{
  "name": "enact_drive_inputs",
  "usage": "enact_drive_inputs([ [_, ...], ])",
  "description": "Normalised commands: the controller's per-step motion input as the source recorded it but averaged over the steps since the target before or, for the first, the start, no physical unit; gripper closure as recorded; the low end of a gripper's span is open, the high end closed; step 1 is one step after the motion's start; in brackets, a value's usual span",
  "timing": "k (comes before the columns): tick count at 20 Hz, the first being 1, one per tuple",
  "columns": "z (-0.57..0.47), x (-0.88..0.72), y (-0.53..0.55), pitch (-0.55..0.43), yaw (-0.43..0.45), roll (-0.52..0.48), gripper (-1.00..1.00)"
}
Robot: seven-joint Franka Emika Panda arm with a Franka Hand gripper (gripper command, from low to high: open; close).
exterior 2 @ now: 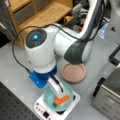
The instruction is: Pick up the pan. Place the pan on the table. Pick up the bowl. Place the bowl on the stove.
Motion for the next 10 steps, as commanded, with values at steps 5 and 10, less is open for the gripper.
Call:
enact_drive_inputs([
  [5, -0.12, 0.02, -0.04, -0.106, 0.118, -0.205, -1.00],
  [10, -0.10, 0.04, -0.02, -0.090, 0.106, -0.214, -1.00],
])
